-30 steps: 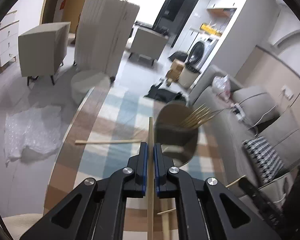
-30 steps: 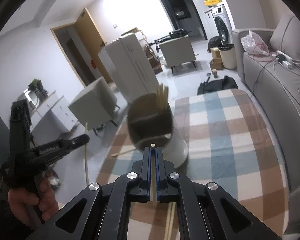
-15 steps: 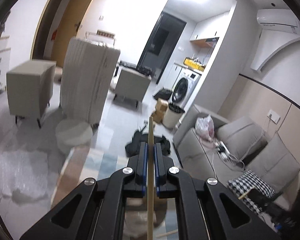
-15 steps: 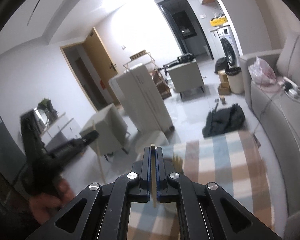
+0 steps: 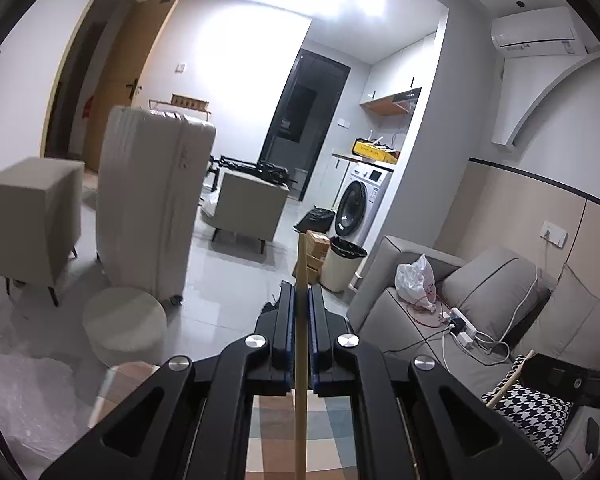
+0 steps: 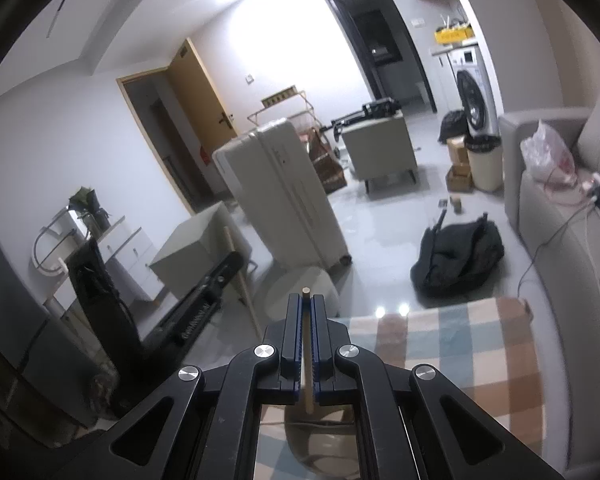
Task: Organize utensils
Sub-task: 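Carry both chopsticks up over the holder opening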
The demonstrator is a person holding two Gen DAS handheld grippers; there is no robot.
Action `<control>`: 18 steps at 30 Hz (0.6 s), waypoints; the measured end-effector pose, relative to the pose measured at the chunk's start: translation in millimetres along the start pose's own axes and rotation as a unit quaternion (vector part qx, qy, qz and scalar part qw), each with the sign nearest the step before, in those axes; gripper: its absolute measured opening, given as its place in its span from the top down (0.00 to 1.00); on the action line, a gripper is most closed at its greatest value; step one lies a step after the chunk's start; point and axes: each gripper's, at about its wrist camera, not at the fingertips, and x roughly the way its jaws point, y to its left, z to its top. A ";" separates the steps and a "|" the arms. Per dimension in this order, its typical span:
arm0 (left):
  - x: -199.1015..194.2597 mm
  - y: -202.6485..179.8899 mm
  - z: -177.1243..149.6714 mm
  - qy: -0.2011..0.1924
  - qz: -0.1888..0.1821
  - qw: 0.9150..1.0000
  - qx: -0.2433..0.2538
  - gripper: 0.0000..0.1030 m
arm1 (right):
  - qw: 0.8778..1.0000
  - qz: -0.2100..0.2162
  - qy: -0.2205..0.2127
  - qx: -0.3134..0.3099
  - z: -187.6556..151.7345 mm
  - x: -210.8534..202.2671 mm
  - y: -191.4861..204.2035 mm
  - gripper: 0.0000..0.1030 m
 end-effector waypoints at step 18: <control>-9.5 -27.1 -25.5 -0.023 -0.027 0.996 0.083 0.98 | 0.999 -0.026 0.033 0.008 -24.9 27.8 -26.5 0.97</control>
